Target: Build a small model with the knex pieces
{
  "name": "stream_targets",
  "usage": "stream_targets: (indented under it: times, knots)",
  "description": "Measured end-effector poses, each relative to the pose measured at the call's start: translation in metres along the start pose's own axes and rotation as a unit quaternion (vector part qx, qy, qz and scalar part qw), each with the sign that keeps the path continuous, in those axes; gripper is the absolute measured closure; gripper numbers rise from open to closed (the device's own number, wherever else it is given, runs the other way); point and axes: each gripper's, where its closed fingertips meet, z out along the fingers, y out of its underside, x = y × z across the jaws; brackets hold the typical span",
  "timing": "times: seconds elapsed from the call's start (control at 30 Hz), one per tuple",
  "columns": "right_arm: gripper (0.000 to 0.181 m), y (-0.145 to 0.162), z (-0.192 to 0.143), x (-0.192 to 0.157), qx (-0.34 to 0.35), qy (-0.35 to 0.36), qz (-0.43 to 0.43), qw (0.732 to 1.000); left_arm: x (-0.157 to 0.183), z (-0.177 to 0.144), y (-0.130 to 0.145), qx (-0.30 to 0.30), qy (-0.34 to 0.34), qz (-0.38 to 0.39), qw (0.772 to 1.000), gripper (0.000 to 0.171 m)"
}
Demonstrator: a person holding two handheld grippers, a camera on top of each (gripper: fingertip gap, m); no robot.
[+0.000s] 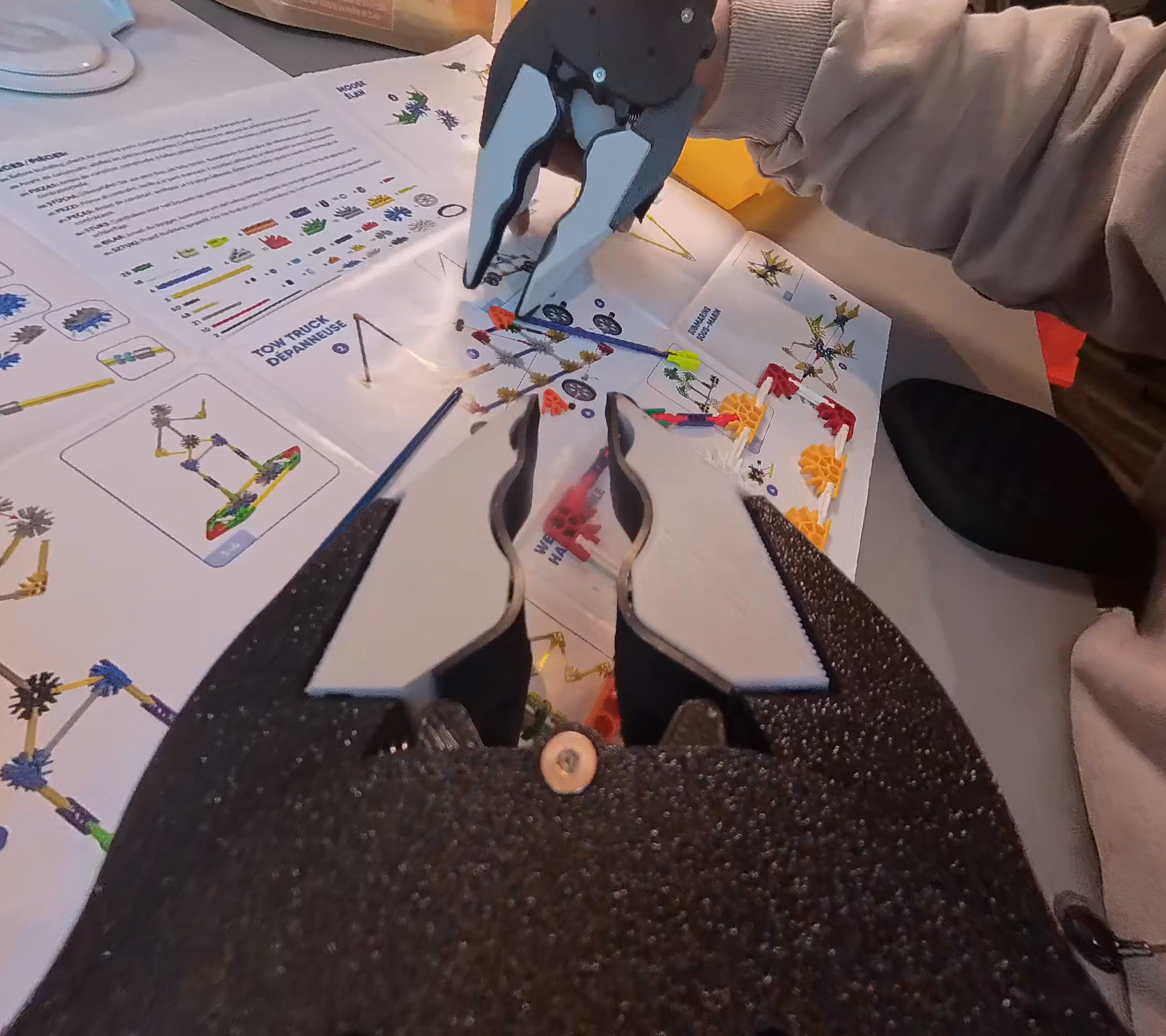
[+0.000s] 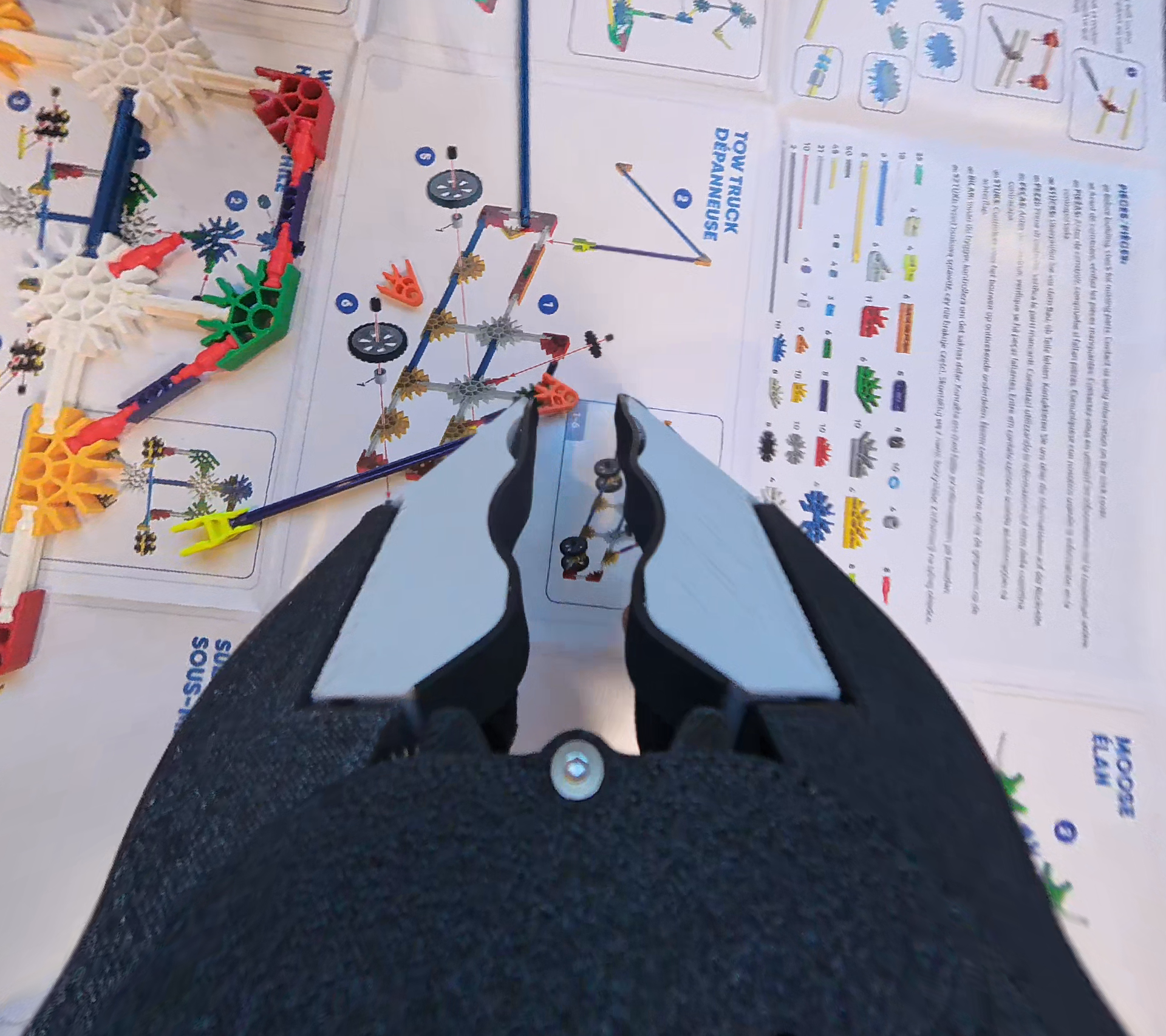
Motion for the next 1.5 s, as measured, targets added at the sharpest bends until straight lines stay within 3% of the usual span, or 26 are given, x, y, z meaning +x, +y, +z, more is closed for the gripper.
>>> stream_targets:
  times: [0.13,0.23,0.3,0.47,0.93,1.17,1.5]
  knots:
    - [0.158,-0.003,-0.014,-0.001,0.02,0.054,0.039,0.998,0.004,-0.003,0.002,0.001,0.004,0.007,1.0,0.153]
    - [0.163,0.011,-0.019,-0.012,-0.013,0.083,0.081,0.993,0.007,-0.005,0.005,0.0,0.007,0.013,1.0,0.153]
    - [0.167,0.021,-0.019,-0.019,-0.038,0.102,0.144,0.984,0.01,-0.006,0.007,-0.003,0.01,0.016,1.0,0.153]
    - [0.163,0.015,-0.015,-0.038,-0.006,0.117,0.282,0.952,0.014,-0.009,0.011,-0.003,0.016,0.018,1.0,0.153]
    - [0.179,0.015,-0.007,-0.04,-0.024,0.208,0.312,0.927,0.015,-0.014,0.013,-0.011,-0.007,0.038,0.999,0.153]
    - [0.18,0.002,-0.015,-0.032,0.031,0.224,0.351,0.909,0.012,-0.015,0.013,-0.013,-0.016,0.034,0.999,0.153]
    - [0.18,0.015,-0.01,-0.03,0.009,0.234,0.377,0.896,0.006,-0.019,0.012,-0.011,-0.037,0.039,0.998,0.152]
